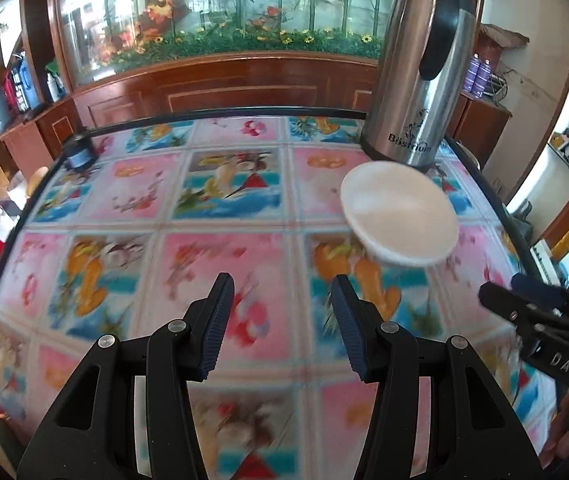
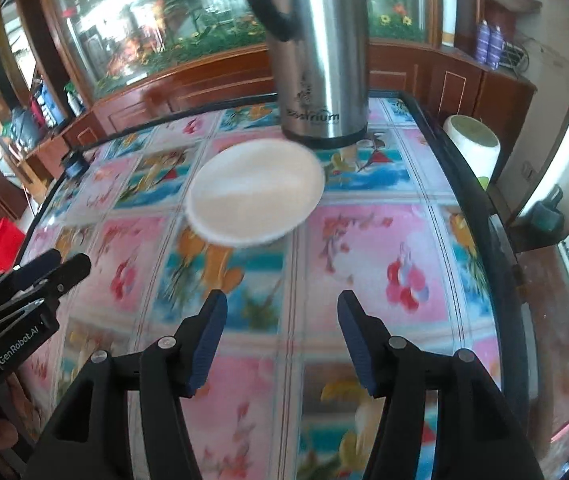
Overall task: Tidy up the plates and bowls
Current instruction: 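Move both tools to the white paper bowl and close on its rim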
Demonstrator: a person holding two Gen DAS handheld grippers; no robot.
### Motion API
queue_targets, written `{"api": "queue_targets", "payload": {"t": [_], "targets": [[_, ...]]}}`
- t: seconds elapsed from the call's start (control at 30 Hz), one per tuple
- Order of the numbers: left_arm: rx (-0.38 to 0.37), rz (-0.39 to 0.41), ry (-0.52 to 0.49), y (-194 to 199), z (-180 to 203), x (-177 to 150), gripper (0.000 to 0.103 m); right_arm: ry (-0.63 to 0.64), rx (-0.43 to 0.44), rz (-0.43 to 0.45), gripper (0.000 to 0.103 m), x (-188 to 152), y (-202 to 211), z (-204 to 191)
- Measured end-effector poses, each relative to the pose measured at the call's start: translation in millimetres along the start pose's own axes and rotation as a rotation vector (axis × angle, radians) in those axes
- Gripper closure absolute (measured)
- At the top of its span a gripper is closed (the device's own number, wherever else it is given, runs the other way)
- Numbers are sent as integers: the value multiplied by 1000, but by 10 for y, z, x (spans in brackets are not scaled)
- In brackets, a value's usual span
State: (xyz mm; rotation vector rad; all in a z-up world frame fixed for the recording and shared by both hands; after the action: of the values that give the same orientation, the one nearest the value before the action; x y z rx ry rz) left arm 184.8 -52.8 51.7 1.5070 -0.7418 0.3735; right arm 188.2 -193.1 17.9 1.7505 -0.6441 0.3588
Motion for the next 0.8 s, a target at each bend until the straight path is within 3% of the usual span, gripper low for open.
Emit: {"api": "queue_targets", "payload": {"t": [0.5,0.57,0.63,0.67,0.7,0.73,0.77,0.8], "targets": [[-52,-72,36,-849,294,385,53,-52,50,-41,45,537,-708,196],[-55,-72,28,-902,332,402,52,-49,47,-42,50,562,-754,201],[-46,-94,13,-972,360,393,52,-44,49,-55,69,563,-797,201],[-58,-96,13,-994,375,388,53,-41,52,-58,73,558,-803,202],[-72,-92,9,-1003,396,381,55,-30,48,-59,75,551,-803,200],[-80,-87,0,-1007,418,377,74,-23,48,-61,78,546,-802,195],[-97,-93,-4,-1012,439,370,86,-18,55,-64,79,537,-795,188],[-108,-109,-3,-1019,449,360,86,-13,74,-71,79,513,-771,167]]}}
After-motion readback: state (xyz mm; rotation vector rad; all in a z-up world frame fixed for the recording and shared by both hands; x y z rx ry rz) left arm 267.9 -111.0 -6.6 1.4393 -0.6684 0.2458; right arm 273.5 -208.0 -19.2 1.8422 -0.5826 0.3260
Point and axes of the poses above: each gripper's, at about its wrist camera, not at the fingertips, and y roughly against the way its jaws point, z to its right, x to its top, the point moved 5 cm from there along -y, roughly the way its jaws point, and after that the axes turned 11 degrees about -y, right-handed, at the moved point
